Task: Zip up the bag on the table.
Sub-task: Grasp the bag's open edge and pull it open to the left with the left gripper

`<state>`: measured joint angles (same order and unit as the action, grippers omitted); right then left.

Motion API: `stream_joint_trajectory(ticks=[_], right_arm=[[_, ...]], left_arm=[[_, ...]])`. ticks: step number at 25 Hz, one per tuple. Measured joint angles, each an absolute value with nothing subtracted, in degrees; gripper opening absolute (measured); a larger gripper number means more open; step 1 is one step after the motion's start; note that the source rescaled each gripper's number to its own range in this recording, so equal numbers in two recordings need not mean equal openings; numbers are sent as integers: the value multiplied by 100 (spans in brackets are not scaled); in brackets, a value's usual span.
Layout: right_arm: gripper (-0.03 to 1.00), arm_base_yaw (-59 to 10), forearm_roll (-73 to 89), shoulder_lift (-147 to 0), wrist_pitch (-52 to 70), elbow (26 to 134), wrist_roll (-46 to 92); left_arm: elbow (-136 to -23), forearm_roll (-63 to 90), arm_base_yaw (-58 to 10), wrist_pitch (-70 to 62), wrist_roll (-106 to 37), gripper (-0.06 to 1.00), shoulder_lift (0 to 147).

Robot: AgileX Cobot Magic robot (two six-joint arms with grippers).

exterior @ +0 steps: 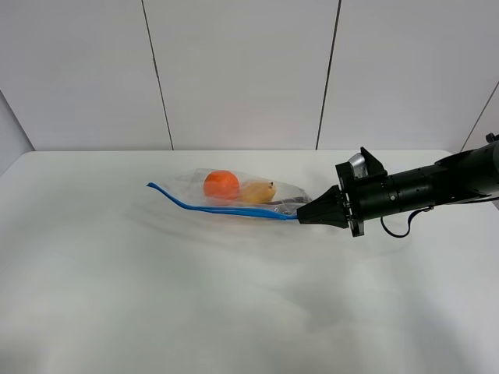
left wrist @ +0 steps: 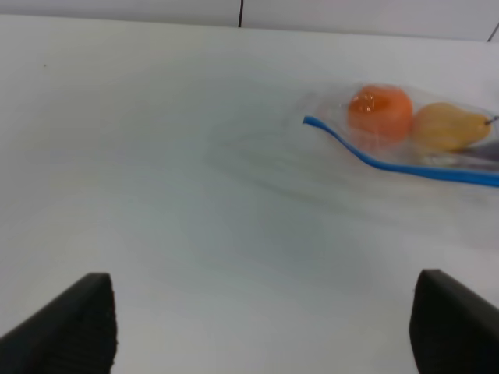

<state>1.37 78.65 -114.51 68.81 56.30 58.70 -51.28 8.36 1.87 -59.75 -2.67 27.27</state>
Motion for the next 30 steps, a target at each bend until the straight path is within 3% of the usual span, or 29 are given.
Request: stream_joint_trajectory(ticks=[5, 13, 18, 24, 30], right_arm=[[0, 137, 7865, -11451, 6881, 5630, 5870], [0, 137, 7865, -11451, 6881, 5630, 5870], [0, 137, 7865, -11451, 6881, 5630, 5870], [0, 137, 7881, -11451, 6886, 5630, 5870], [0, 137, 7883, -11451, 6886, 5630, 5870]], left_arm=[[-5758, 1302, 187, -5465, -838, 100, 4464], [-5988, 3467, 171, -4690, -2755, 100, 6347], [-5988, 3998, -436, -4308, -3208, 100, 6897], [-5990, 4079, -1776, -4122, -2073, 100, 7536], [-5944, 4096, -2626, -4001, -441, 100, 8245]])
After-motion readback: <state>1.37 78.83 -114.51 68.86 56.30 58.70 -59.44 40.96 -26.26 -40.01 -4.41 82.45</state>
